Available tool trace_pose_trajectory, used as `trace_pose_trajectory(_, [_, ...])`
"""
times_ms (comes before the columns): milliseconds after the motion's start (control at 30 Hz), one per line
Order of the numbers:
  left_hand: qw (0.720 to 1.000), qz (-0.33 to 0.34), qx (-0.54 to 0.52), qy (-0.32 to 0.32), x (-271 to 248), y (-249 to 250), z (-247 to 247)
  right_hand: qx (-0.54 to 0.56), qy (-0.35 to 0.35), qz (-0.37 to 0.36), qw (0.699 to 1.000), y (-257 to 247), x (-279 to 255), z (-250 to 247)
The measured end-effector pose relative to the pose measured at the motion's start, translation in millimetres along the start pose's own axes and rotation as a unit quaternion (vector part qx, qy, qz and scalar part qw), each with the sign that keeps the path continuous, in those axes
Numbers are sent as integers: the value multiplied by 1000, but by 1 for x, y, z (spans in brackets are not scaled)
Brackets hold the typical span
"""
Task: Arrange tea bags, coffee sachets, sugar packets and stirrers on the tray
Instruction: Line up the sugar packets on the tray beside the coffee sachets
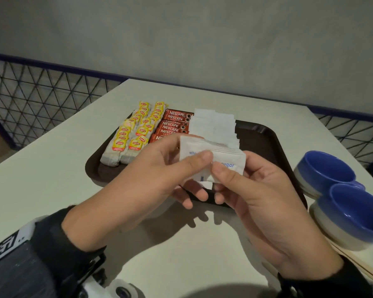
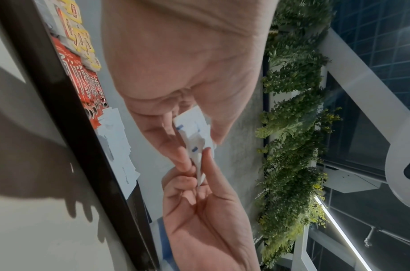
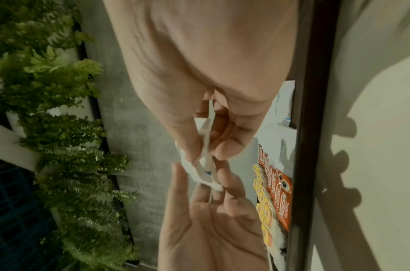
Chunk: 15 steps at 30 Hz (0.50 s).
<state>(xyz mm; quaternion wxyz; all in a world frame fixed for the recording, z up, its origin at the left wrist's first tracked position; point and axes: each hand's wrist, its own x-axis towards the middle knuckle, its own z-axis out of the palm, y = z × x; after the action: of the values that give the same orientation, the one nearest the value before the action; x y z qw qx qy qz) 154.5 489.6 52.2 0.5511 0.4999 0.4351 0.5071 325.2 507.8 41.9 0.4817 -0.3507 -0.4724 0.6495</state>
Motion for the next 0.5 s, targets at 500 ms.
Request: trace_pose_trajectory(500, [999, -14, 19, -42, 0, -2, 0, -45, 14, -3, 999, 1, 1, -3])
